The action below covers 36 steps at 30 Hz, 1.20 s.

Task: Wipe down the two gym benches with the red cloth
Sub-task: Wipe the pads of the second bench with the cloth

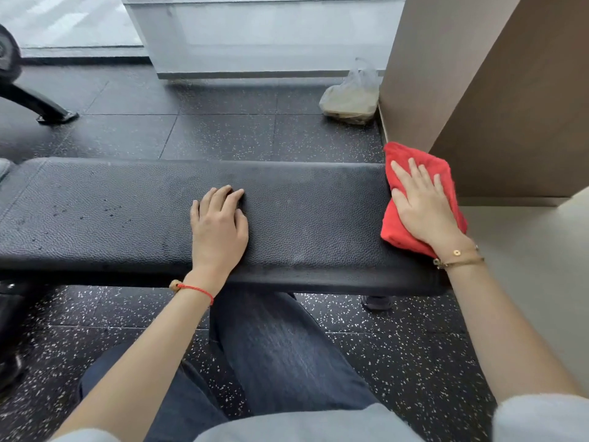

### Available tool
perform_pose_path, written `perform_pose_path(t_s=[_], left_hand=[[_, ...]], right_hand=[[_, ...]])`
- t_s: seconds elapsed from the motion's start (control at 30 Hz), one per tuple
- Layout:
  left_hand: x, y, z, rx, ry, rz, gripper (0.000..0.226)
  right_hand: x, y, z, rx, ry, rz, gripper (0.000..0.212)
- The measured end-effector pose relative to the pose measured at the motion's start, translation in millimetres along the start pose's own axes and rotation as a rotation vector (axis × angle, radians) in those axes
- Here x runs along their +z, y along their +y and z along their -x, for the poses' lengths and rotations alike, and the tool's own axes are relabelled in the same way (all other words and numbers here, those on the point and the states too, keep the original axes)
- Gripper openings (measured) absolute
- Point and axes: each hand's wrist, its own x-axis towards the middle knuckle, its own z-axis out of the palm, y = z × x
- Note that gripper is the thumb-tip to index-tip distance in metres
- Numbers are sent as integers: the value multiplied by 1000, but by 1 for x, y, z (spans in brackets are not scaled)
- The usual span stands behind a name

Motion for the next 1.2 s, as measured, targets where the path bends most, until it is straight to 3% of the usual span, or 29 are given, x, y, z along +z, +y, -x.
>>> perform_pose_path(t_s=[0.2,0.37,0.5,0.63,0.73,0.9,1.03,1.2], left_hand=[[1,0,0,0,4,1,40],[1,-1,0,1,4,-10,40],[2,-1,0,-1,12,-3,40],[1,-2,0,-12,31,19,39],[-4,-4,-2,-24,42,78,37],[-25,-32,7,-50,138,92,34],[-44,-74,20,-123,185,48,33],[-55,-115,23,-187,212,-6,33]], right_hand=[[9,3,62,-94,17,6,57],[10,-15,4,-90,-3,20,55],[20,-72,-30,-161,-53,-7,56],[43,-134,7,-422,-56,-5,57],[50,-145,33,-559,-90,-21,58],[50,-152,4,-541,-118,-35,56],[62,-215,-39,-502,-146,-18,54],[86,-295,-1,-692,-175,-21,56]])
